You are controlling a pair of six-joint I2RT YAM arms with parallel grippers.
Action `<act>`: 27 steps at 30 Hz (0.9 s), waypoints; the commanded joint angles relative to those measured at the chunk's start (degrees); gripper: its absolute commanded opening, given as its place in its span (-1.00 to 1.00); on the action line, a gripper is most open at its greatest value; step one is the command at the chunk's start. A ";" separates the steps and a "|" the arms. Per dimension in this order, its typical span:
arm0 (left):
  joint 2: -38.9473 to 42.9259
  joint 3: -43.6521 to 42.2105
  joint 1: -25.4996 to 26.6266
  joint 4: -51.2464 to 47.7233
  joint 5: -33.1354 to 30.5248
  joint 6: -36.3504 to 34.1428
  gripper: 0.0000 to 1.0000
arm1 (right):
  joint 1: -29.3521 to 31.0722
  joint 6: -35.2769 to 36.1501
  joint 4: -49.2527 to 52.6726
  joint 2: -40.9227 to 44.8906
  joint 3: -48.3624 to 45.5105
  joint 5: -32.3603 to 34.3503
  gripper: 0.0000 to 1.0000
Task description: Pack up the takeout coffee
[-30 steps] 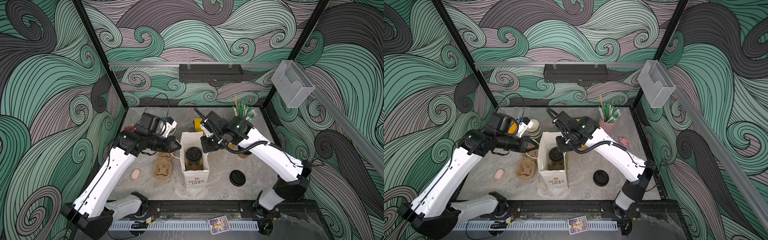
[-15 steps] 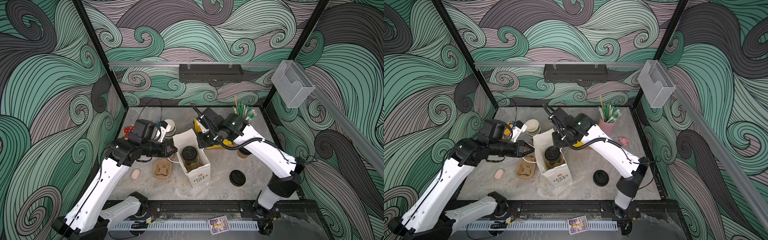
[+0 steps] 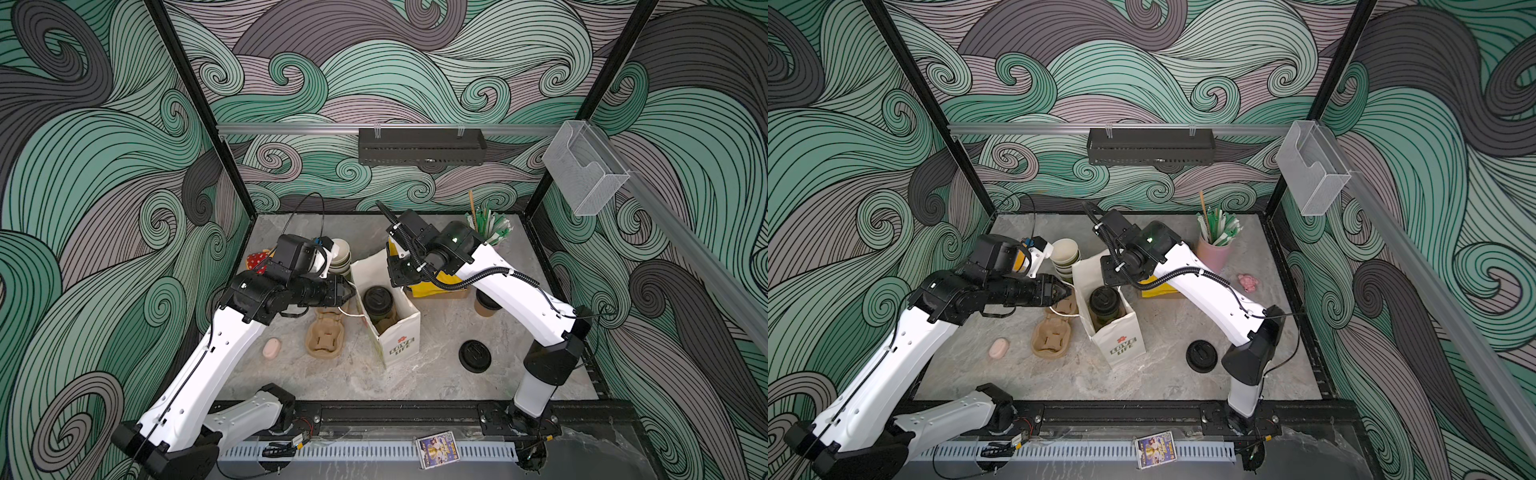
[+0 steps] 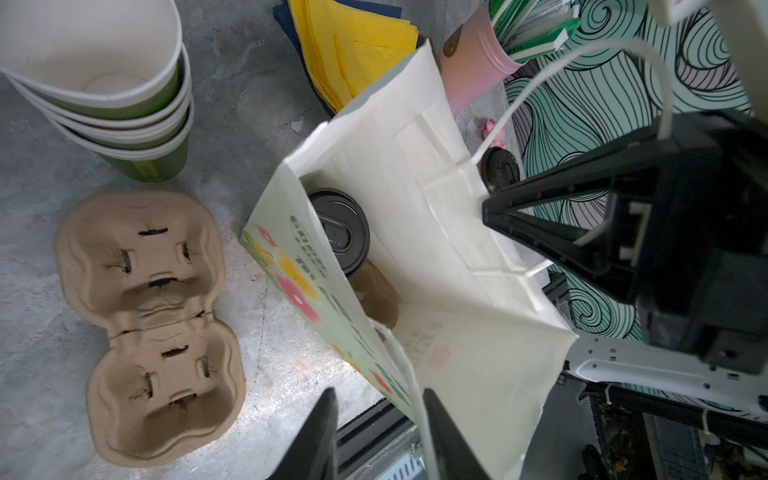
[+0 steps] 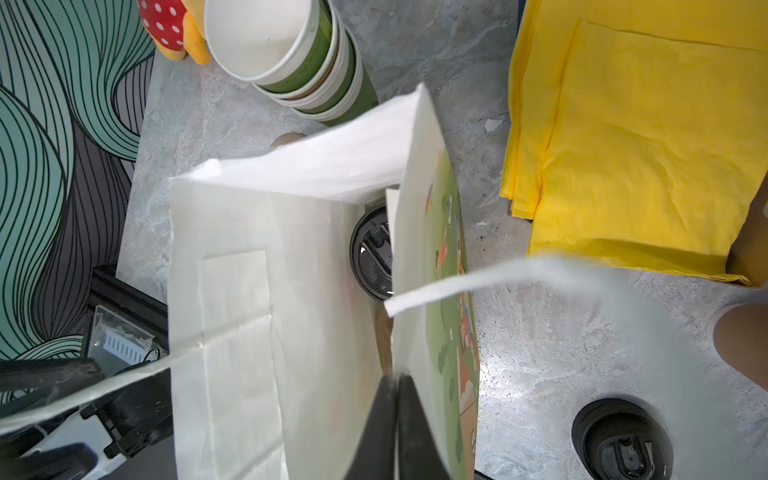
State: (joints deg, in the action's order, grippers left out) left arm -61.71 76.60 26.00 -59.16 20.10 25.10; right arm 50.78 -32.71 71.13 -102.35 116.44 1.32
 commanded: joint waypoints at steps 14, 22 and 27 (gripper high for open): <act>3.40 0.05 -1.84 7.39 8.78 -0.58 0.62 | -3.30 4.01 6.49 24.30 -8.32 0.33 0.88; 5.81 0.70 -3.56 8.79 2.08 1.36 0.69 | -22.44 -13.13 12.95 36.40 -27.13 5.78 0.73; 6.78 0.99 -3.68 7.63 -3.92 2.08 0.69 | -28.61 -10.07 12.97 29.74 -32.84 4.73 0.76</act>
State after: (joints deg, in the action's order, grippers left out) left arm -56.01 76.25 22.74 -51.44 20.69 26.35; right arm 24.34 -42.26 82.96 -68.64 85.47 6.07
